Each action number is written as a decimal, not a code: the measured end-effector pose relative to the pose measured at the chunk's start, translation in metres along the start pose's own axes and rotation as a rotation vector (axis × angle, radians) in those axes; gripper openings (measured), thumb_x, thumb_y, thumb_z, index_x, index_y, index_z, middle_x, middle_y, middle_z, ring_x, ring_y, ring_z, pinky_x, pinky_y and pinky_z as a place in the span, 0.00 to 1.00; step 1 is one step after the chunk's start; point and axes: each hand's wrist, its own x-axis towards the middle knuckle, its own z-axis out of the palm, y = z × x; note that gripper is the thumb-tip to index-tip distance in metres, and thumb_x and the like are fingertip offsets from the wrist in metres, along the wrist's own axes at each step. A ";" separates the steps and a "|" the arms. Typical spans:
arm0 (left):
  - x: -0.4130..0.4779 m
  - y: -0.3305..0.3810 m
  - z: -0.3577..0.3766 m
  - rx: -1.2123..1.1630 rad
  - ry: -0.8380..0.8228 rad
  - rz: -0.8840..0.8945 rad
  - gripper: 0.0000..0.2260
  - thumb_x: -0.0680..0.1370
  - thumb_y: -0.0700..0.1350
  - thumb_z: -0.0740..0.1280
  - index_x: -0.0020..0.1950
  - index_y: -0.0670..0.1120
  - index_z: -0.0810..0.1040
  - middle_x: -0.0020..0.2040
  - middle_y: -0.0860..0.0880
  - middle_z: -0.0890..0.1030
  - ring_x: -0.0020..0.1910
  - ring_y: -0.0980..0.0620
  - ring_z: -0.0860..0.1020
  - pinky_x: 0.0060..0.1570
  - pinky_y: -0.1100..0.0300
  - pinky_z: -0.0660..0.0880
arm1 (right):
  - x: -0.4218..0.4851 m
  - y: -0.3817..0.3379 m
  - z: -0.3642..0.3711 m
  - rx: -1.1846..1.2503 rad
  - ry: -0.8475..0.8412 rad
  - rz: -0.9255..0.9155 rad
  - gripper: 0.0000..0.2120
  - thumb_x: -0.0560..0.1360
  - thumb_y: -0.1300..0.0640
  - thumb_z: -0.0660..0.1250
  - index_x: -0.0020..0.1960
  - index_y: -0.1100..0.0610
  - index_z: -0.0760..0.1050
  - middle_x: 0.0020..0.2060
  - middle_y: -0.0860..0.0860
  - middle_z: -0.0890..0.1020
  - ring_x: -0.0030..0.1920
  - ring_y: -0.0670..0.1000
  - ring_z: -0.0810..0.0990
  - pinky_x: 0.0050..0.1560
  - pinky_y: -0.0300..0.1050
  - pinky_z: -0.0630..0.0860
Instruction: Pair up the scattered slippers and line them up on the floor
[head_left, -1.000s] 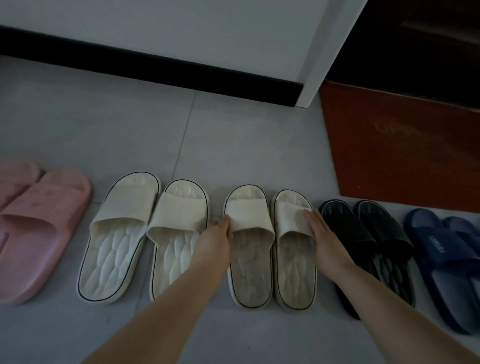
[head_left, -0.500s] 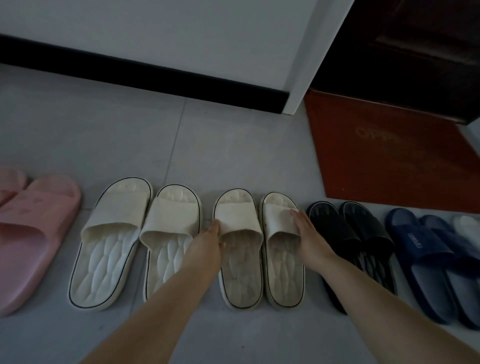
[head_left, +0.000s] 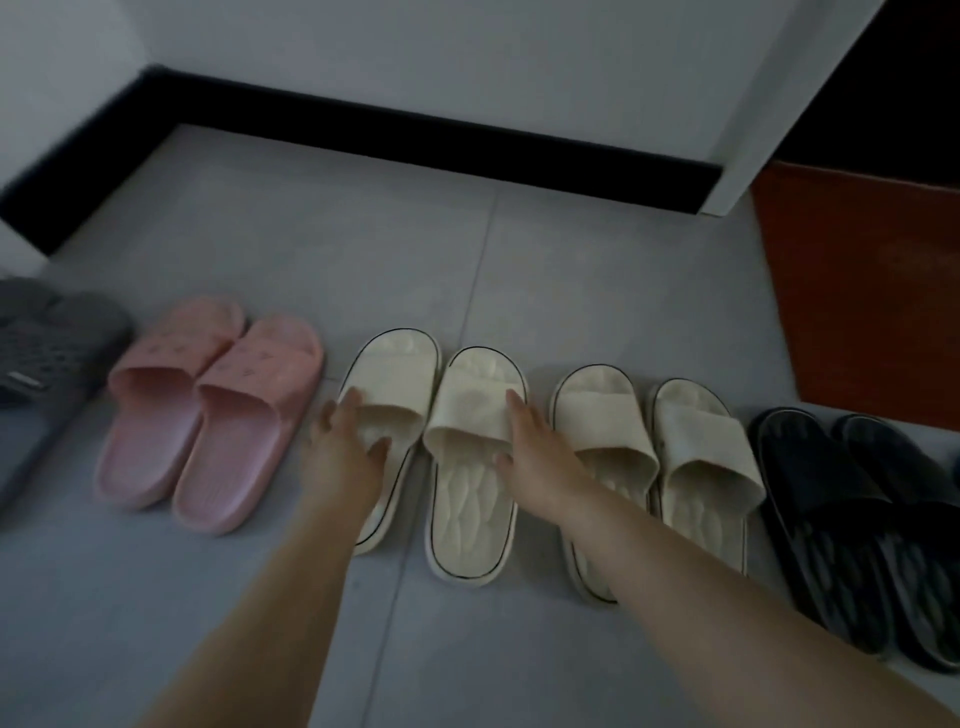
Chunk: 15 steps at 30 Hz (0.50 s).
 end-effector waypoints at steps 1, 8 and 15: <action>0.002 -0.001 0.001 -0.002 0.017 0.021 0.26 0.74 0.38 0.66 0.72 0.43 0.63 0.71 0.38 0.66 0.69 0.38 0.66 0.67 0.49 0.63 | 0.002 -0.003 0.004 0.011 -0.014 0.021 0.31 0.79 0.57 0.54 0.76 0.53 0.40 0.77 0.55 0.47 0.73 0.60 0.59 0.70 0.53 0.60; 0.017 -0.012 -0.005 0.026 0.080 0.026 0.20 0.76 0.37 0.61 0.68 0.43 0.70 0.68 0.41 0.71 0.66 0.41 0.68 0.66 0.52 0.64 | 0.004 -0.007 0.022 0.052 -0.008 0.019 0.33 0.77 0.65 0.53 0.76 0.50 0.42 0.77 0.50 0.45 0.74 0.57 0.59 0.71 0.52 0.62; 0.014 -0.013 -0.006 -0.025 0.087 0.039 0.20 0.75 0.36 0.60 0.68 0.43 0.70 0.67 0.40 0.72 0.67 0.41 0.67 0.69 0.50 0.63 | 0.000 -0.003 0.016 0.128 -0.018 0.012 0.33 0.76 0.66 0.56 0.76 0.54 0.45 0.77 0.51 0.49 0.75 0.51 0.57 0.70 0.41 0.57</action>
